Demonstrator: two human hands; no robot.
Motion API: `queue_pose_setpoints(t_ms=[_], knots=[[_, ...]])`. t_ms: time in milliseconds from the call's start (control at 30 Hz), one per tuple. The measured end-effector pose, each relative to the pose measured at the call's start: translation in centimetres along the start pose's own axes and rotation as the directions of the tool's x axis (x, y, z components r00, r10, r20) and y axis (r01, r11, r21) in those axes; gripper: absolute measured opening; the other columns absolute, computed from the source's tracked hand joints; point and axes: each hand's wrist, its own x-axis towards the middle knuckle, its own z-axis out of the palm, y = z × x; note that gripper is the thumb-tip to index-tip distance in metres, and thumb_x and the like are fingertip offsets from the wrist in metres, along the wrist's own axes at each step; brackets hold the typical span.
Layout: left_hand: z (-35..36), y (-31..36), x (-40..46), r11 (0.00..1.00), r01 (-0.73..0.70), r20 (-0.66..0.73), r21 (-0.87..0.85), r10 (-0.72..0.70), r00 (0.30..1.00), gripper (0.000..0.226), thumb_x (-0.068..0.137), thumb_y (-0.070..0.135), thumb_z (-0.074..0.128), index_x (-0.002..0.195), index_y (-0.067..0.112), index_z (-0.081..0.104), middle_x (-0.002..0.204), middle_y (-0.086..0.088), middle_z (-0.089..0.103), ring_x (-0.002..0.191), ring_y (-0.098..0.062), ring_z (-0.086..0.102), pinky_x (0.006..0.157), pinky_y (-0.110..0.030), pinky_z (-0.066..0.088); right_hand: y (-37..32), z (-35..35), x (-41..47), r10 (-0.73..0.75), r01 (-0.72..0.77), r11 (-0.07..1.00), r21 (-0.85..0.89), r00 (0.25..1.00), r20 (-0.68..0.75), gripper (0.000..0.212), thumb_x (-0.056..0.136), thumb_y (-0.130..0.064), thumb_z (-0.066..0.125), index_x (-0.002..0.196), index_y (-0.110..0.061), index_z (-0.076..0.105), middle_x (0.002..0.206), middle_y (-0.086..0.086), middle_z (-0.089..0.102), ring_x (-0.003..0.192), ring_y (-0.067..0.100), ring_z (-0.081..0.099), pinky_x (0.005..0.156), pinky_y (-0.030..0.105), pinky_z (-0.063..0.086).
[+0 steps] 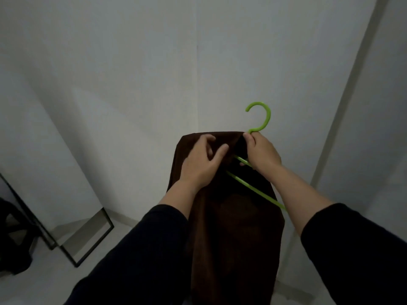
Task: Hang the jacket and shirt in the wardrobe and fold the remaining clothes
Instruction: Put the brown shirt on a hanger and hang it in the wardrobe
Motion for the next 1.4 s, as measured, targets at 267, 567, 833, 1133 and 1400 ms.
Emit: queue_pose_setpoints(t_ms=[267,567,833,1133,1400], knots=[[-4.1,-1.9,3.5,0.886,-0.087,0.175,0.456,0.006,0.984,0.055,0.094,0.062,0.015,0.100,0.023,0.054,0.101,0.003,0.062,0.107,-0.020,0.056,0.114,-0.050,0.015,-0.4,-3.2,-0.7,-0.190,0.183,0.971,-0.156,0.981,-0.032,0.038,0.102,-0.040,0.031,0.066,-0.029,0.038,0.066,-0.012,0.048,0.053,0.001,0.048,0.052,0.030,0.029],[-1.0,1.2,2.5,0.898,-0.183,0.128,0.400,0.143,0.981,0.047,0.096,0.055,0.032,0.093,0.012,0.050,0.092,-0.008,0.059,0.091,-0.030,0.054,0.081,-0.041,0.037,-0.1,-3.4,-0.6,-0.210,0.207,0.959,-0.194,0.978,0.006,0.033,0.101,-0.044,0.032,0.075,-0.028,0.047,0.071,-0.012,0.052,0.075,0.017,0.054,0.065,0.033,0.039],[-0.4,4.3,3.4,0.863,-0.280,0.079,0.421,0.273,0.959,0.048,0.083,0.065,0.048,0.074,0.019,0.049,0.072,0.005,0.054,0.072,-0.020,0.050,0.074,-0.037,0.037,-0.6,-6.0,-1.1,-0.085,0.078,0.995,0.053,0.986,0.146,0.047,0.092,-0.046,0.035,0.099,-0.009,0.064,0.101,0.009,0.067,0.095,0.029,0.064,0.088,0.048,0.052],[-1.9,5.3,3.7,0.845,-0.318,0.062,0.430,0.323,0.944,0.034,0.084,0.046,0.052,0.064,0.018,0.046,0.060,0.005,0.045,0.068,-0.020,0.045,0.077,-0.036,0.034,1.5,-9.3,-1.5,0.228,-0.251,0.968,-0.012,0.857,0.461,0.014,0.090,-0.023,0.064,0.087,-0.010,0.064,0.071,0.007,0.056,0.064,0.018,0.054,0.067,0.028,0.047],[-4.1,4.2,3.8,0.857,-0.192,-0.081,0.478,0.261,0.962,0.036,0.086,0.044,0.050,0.062,0.017,0.044,0.060,0.001,0.045,0.069,-0.023,0.045,0.077,-0.038,0.034,3.7,-9.2,-1.8,0.318,-0.215,0.898,-0.384,0.920,0.229,0.017,0.090,0.000,0.046,0.095,-0.014,0.054,0.091,0.006,0.054,0.074,0.021,0.048,0.050,0.019,0.036]])
